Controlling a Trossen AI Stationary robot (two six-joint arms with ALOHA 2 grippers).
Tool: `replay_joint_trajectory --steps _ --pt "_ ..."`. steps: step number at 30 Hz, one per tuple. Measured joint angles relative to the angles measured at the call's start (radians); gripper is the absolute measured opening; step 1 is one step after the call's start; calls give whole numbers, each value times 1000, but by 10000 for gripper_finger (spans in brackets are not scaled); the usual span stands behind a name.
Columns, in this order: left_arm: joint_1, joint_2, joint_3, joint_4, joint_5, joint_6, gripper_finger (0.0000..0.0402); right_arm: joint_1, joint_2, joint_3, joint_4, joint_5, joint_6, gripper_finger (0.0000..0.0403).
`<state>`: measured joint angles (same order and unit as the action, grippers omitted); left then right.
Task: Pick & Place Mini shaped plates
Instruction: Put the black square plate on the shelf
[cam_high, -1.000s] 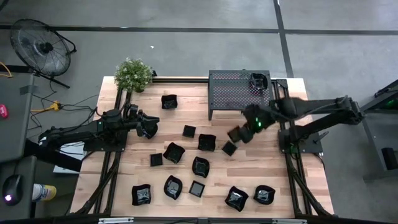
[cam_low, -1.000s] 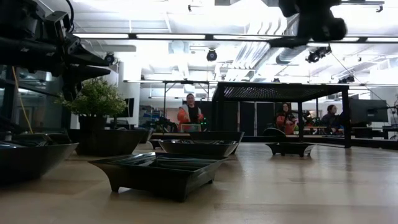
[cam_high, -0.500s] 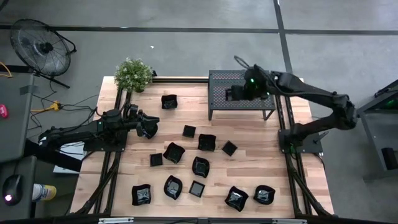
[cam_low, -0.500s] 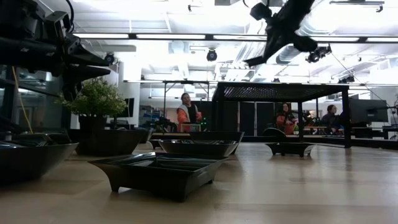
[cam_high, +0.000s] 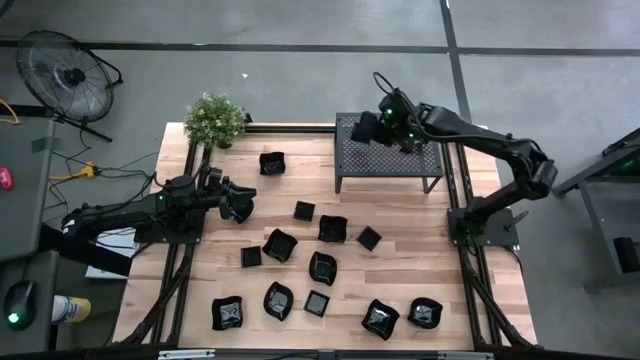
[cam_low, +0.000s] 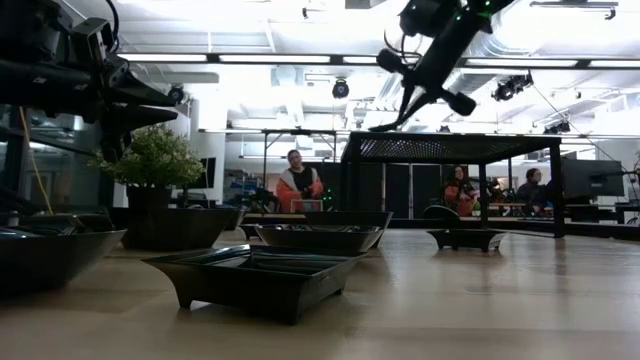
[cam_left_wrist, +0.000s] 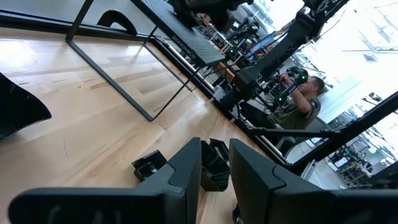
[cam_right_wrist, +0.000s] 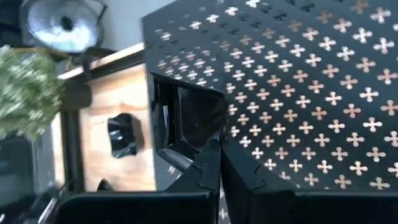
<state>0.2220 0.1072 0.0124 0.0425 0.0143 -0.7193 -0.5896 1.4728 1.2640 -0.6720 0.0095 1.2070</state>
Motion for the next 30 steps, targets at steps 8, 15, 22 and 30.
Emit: replay_joint_trajectory --steps 8,15,22,30 --pt "0 0 0 0 0 0 81 1 34 0 15 29 76 0" --pt "0 0 0 0 0 0 81 -6 34 -1 20 51 87 0" --pt "0 0 0 0 0 0 81 -13 34 -1 41 44 80 1" --pt "0 0 0 0 0 0 81 -13 34 -1 33 41 73 30"
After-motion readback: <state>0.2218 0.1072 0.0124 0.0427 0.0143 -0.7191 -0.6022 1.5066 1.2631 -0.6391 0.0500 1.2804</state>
